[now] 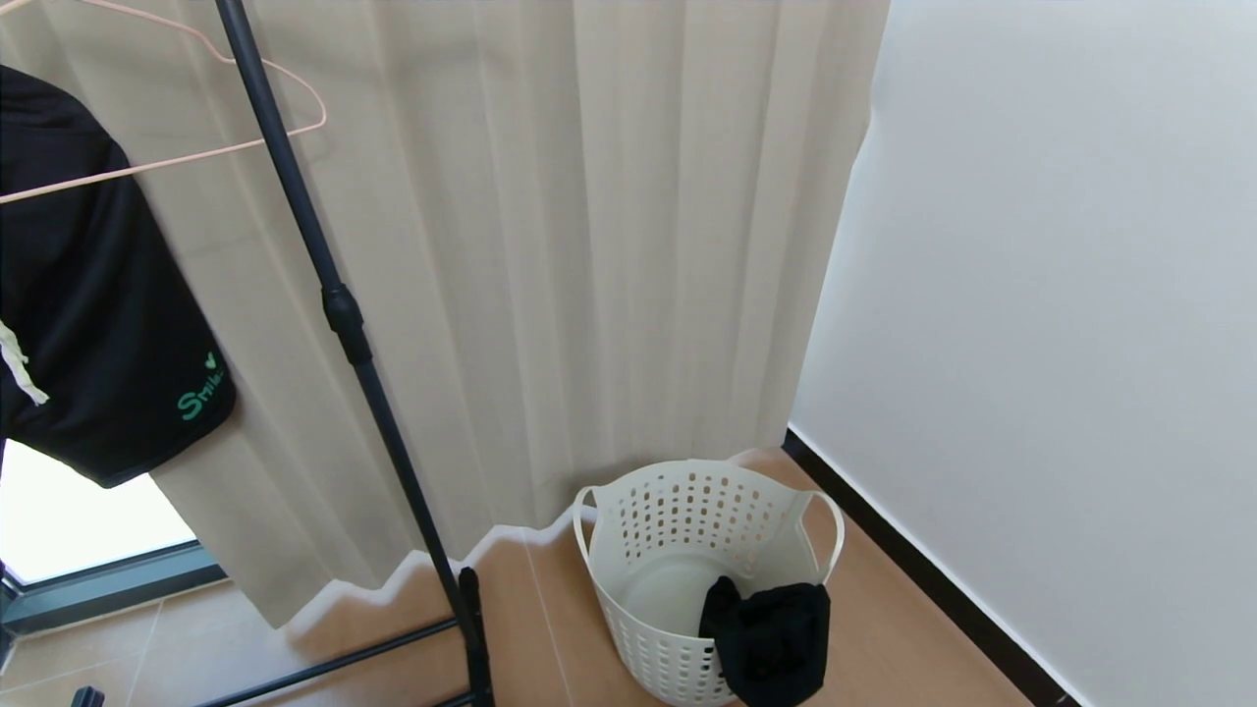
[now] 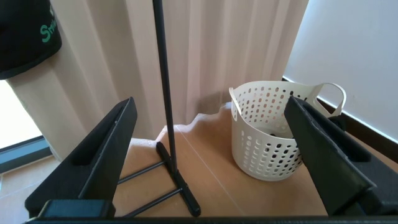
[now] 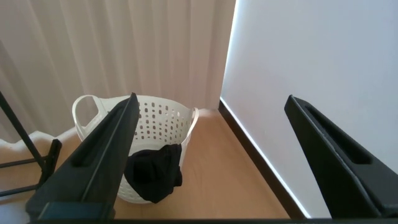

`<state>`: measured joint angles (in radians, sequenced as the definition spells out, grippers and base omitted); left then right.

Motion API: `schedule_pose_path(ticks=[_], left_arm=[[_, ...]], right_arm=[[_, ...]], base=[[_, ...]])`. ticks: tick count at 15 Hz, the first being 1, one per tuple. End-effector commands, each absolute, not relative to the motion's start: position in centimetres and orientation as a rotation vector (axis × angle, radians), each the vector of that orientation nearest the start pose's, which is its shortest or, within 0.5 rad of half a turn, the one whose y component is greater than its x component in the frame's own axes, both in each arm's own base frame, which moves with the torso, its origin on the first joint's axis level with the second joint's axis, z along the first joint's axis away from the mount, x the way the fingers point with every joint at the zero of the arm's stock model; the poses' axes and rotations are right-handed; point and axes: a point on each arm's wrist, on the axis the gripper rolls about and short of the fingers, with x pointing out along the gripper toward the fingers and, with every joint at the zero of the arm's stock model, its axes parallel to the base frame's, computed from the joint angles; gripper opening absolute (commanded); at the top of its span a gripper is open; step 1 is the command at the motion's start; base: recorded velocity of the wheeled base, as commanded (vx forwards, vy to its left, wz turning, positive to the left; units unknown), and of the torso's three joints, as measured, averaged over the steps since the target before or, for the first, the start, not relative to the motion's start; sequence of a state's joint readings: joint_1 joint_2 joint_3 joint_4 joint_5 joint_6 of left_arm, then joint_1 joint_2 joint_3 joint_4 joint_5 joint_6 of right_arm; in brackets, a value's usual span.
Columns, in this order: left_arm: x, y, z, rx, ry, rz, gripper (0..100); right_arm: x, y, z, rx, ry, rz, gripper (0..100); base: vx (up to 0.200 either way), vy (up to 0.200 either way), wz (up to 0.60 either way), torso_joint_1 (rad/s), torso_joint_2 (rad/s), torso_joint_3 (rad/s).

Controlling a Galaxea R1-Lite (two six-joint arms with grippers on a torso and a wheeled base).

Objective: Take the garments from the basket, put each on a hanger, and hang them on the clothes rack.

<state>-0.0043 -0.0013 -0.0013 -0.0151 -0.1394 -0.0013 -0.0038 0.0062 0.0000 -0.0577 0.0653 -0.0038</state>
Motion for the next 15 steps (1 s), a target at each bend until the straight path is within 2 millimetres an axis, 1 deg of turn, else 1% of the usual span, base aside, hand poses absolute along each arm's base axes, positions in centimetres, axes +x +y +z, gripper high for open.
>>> schedule_pose_path(ticks=[1,15], left_arm=[[-2.32,-0.3,7.75,0.0,-0.017,-0.144,100],[-2.32,-0.3,7.75,0.0,-0.017,-0.144,100]], right_arm=[[-2.24,0.16,8.16,-0.006,-0.051,0.061,100],[-2.25,0.16,8.16,-0.006,-0.052,0.061,100]], base=[[0.0,0.0,0.0,0.002,0.0,-0.085],[0.0,0.0,0.0,0.003,0.0,-0.191]])
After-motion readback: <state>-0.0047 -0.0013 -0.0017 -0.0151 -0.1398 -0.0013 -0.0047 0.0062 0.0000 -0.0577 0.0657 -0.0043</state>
